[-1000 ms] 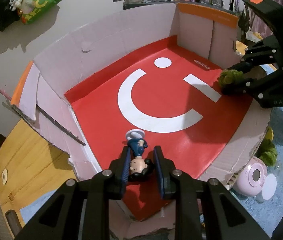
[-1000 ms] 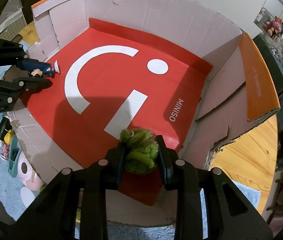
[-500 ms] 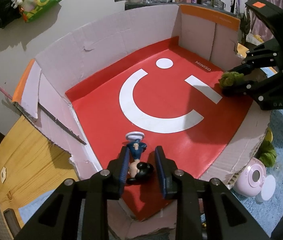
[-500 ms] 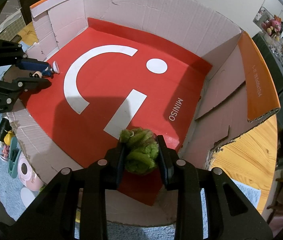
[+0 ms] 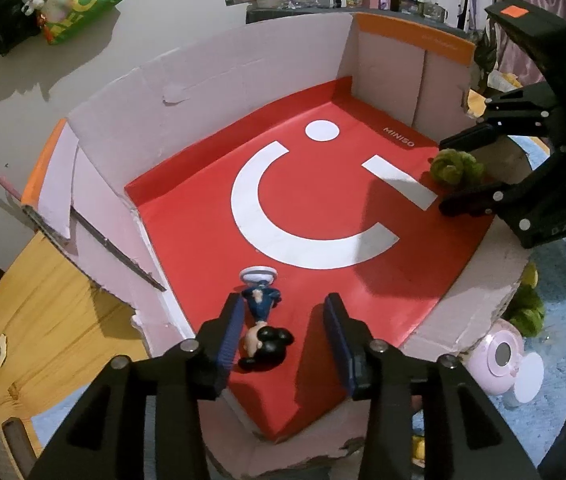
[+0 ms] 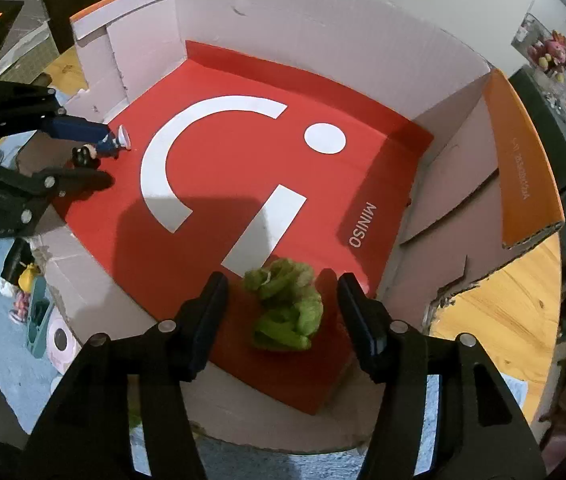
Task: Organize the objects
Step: 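Open the left tool releasing the figure while the right tool releases the green ball, then withdraw both tools from the box back over the towel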
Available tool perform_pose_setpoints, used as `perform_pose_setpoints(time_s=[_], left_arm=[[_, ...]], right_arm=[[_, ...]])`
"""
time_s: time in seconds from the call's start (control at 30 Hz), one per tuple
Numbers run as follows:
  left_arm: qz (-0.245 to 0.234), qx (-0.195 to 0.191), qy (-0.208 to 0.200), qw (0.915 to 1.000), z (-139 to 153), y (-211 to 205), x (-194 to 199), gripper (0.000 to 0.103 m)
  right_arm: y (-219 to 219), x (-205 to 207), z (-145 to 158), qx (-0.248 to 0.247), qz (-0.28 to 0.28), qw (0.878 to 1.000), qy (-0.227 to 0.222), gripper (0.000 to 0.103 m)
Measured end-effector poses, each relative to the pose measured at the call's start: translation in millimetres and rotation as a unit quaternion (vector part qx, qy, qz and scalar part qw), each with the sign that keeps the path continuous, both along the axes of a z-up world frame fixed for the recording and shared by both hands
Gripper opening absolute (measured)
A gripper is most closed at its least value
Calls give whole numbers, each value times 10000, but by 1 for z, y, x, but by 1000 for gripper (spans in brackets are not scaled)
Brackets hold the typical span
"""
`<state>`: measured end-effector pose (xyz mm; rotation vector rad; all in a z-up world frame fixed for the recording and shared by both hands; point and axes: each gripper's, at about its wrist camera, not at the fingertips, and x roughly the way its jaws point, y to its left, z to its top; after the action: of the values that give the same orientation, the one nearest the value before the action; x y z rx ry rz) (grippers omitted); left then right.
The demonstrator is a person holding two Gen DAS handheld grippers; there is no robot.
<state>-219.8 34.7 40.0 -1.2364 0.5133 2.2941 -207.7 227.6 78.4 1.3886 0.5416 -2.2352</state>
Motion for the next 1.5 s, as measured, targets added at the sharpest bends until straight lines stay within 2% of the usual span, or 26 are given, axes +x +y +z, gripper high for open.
perform_pose_setpoints(time_s=[0.2,0.27,0.43,0.5,0.6,0.67,0.8,0.97,1.13,1.3,1.4,1.5], left_arm=[[83,161,62,9998,4,0,5,56],[131,242,111,9996,7,-1,7,57],[326,497,248,9979,20,-6,13,58],[413,627,361,9965,27,-9,17,64],[554,856,604,9930,41,-13,27,70],[621,957,742,9907,49,-14,34,71],[802,1097,1055,9851,64,-17,49,76],[1048,1237,1300,9782,76,-24,62,80],[1276,1277,1561,9711,85,-29,85,90],[1458,1285,1816,9640,91,-33,114,95],[1544,1332,1947,9594,93,-34,131,101],[1640,1364,2078,9547,95,-34,147,102]], right_arm=[[9,4,12,-121,-87,9999,33,57],[10,5,18,-177,-107,9998,82,62],[12,13,32,-369,-168,9987,303,63],[4,21,37,-488,-230,9977,418,63],[-1,30,42,-634,-313,9957,601,64],[-11,19,38,-727,-358,9940,738,69],[-19,22,47,-929,-462,9897,988,70],[-19,42,64,-1066,-589,9831,1364,78],[-21,66,79,-1217,-663,9757,1695,82],[-22,91,87,-1349,-814,9673,1986,87],[-22,106,90,-1405,-892,9621,2159,93],[-25,121,90,-1368,-952,9577,2346,94]])
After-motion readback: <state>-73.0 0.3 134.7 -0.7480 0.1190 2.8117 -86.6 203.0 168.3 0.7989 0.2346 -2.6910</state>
